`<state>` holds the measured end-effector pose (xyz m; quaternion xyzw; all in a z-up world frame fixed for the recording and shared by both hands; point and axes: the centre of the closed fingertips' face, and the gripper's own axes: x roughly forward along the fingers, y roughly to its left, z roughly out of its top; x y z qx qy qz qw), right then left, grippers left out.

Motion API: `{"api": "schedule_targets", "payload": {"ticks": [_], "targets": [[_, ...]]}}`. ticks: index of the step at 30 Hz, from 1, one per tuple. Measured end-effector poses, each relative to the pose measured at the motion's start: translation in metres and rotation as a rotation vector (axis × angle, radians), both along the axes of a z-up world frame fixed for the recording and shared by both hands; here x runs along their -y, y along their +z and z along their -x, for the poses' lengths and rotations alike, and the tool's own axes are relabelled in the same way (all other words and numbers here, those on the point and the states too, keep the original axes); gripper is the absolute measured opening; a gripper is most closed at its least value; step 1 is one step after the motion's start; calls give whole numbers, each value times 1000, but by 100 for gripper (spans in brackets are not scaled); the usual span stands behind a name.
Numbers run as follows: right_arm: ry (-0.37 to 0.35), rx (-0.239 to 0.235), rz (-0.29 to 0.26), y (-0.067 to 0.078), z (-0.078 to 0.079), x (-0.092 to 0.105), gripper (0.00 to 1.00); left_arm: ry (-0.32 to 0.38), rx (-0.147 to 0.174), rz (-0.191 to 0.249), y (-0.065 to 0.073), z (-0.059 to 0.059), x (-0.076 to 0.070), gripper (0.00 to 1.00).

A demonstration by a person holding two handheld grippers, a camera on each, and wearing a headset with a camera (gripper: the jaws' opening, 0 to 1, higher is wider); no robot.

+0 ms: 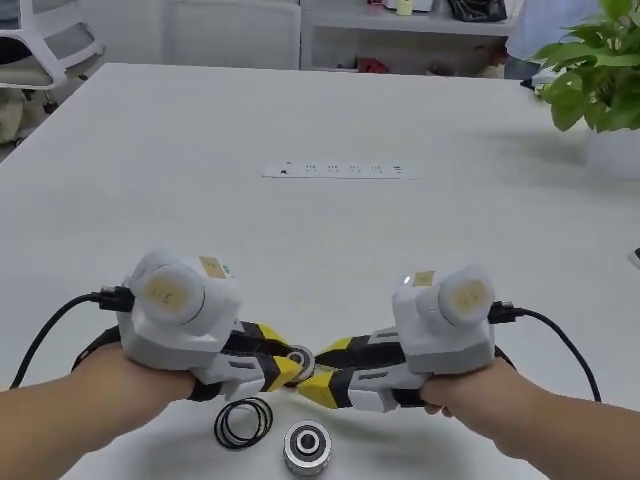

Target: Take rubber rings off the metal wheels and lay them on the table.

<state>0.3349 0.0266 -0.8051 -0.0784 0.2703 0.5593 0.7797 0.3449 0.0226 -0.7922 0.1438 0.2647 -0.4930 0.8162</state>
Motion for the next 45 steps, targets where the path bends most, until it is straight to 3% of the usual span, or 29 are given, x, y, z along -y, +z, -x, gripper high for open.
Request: {"api": "schedule_targets", "payload": {"ticks": [14,37,45], "targets": [[-2,58,9,0,-5,-6,25,10,0,1,0,1,0,14],[19,73,49,-3,-1,6,14,18,1,5,0,1,0,14],[11,52,38,-3,-1,7,11,20,-2,2,-1,-1,0,14]]}}
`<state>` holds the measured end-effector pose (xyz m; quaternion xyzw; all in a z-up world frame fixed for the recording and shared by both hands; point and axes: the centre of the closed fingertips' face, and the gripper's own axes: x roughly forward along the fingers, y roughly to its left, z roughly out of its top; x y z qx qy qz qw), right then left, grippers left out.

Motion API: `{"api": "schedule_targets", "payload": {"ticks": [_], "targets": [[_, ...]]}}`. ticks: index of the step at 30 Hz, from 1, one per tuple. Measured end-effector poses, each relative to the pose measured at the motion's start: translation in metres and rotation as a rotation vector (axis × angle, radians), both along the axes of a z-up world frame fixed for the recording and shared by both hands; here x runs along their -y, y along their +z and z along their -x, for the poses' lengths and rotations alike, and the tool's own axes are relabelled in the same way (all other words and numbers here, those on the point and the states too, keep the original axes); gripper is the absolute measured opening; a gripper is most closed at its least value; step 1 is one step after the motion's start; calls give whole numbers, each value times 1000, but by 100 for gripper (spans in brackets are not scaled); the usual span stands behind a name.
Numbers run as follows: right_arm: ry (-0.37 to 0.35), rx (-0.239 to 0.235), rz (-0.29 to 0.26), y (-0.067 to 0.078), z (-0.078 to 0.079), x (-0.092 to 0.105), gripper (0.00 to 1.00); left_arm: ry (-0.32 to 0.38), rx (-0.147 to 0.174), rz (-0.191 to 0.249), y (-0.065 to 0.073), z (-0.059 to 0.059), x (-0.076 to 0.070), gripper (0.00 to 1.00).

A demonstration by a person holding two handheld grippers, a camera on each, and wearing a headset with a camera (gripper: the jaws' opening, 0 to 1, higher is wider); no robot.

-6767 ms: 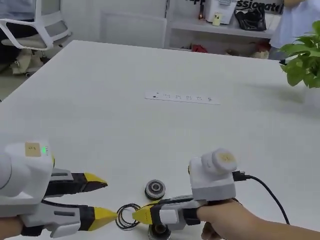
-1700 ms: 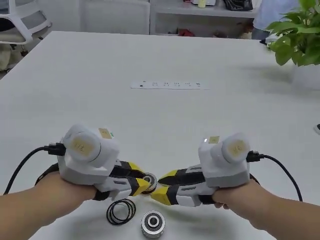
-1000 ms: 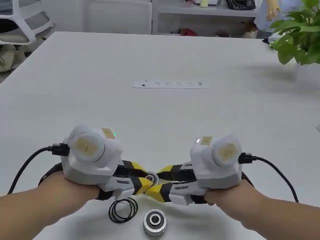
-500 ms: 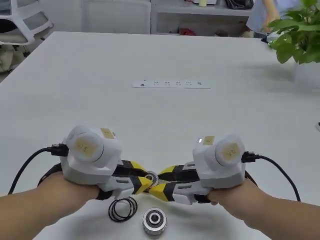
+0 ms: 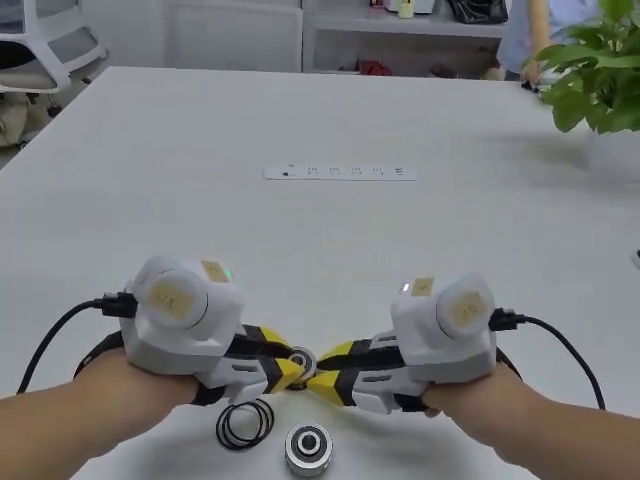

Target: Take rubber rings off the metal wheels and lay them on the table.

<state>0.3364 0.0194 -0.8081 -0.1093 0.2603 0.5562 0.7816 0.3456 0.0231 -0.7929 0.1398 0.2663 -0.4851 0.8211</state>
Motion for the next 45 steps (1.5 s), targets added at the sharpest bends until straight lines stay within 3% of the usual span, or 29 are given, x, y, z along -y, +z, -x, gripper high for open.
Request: {"api": "schedule_targets", "payload": {"ticks": [2,3,9,19,27,45], "targets": [[-12,-5,6,-1,-3,3,3,0,1,-1,0,0,0,14],[-29,-40,-17,-1,-3,3,1,1,1,-1,0,0,0,14],[-37,-37,-13,-1,-3,3,1,7,2,-4,0,0,-1,14],[-130,-167,-67,-3,-7,7,0,-2,20,-29,0,3,-1,13],[-170,-227,-102,-2,-7,8,0,-3,27,-40,-1,3,-1,13],[-238,-293,-206,9,-14,9,0,6,32,-46,-1,4,0,13]]}}
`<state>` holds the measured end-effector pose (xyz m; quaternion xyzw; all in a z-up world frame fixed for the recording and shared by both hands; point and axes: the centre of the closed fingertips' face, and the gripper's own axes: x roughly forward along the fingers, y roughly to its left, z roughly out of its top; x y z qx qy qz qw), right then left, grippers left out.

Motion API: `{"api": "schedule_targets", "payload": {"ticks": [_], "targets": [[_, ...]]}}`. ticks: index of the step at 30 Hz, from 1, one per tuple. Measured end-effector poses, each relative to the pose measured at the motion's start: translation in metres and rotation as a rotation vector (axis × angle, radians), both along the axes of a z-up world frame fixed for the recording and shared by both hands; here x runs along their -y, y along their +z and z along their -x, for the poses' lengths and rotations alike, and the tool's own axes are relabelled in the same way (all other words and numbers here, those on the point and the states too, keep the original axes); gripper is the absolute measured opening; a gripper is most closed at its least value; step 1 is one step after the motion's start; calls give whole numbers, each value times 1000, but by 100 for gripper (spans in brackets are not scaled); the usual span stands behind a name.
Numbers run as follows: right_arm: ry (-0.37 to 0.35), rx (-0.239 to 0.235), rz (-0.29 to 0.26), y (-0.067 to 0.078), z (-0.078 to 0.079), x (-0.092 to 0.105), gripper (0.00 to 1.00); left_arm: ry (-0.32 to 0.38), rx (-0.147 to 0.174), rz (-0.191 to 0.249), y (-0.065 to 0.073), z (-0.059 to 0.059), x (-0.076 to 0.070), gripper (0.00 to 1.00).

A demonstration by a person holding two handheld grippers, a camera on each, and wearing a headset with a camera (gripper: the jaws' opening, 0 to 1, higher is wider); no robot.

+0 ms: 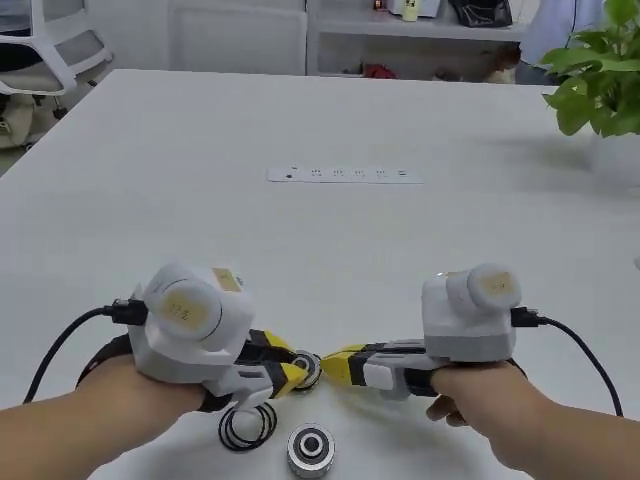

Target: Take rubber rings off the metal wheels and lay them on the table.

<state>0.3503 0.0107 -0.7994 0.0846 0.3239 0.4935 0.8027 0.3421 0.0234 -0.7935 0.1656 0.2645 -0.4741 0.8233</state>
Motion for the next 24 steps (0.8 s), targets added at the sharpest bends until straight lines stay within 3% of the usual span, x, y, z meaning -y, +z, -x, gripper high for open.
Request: {"api": "schedule_targets", "payload": {"ticks": [8,15,24], "targets": [[-10,-28,-24,3,0,-1,0,8,3,-4,0,0,0,13],[-7,-17,-20,3,0,-2,0,7,4,-5,0,0,1,13],[-21,-36,-32,3,1,-2,0,10,6,-3,0,0,1,13]]}}
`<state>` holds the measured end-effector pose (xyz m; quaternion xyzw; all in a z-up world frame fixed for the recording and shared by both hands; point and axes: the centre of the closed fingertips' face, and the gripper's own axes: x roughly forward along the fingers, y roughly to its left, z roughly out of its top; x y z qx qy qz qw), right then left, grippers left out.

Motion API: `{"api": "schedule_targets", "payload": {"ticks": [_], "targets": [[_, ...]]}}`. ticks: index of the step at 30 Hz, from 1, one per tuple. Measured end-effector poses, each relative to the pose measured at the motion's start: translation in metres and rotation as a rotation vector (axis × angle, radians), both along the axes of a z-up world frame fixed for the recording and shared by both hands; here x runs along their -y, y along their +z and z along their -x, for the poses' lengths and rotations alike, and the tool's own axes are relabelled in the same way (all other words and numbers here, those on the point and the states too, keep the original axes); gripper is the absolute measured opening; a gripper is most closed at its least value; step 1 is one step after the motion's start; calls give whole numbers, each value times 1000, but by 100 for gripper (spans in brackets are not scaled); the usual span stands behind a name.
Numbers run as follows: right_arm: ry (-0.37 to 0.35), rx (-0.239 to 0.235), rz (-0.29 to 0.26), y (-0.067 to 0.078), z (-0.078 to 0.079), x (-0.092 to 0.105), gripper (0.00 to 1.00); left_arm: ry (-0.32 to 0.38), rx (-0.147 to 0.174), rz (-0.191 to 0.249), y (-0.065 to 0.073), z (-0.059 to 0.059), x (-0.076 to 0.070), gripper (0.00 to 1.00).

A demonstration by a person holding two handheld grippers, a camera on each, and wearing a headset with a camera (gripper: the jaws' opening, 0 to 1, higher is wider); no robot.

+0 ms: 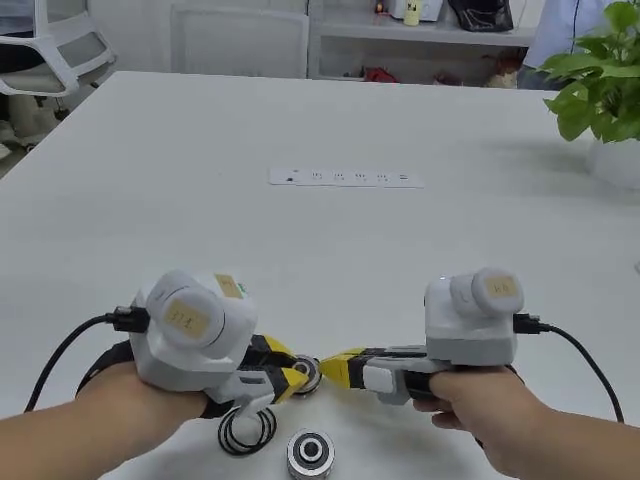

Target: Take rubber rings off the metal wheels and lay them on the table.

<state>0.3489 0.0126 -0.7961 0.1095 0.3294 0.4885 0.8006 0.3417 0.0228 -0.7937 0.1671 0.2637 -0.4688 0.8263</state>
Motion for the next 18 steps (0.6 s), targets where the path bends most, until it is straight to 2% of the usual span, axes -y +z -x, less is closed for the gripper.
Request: {"api": "schedule_targets", "payload": {"ticks": [18], "targets": [[24,-8,-10,4,6,-5,0,1,-3,-3,0,1,0,13]]}}
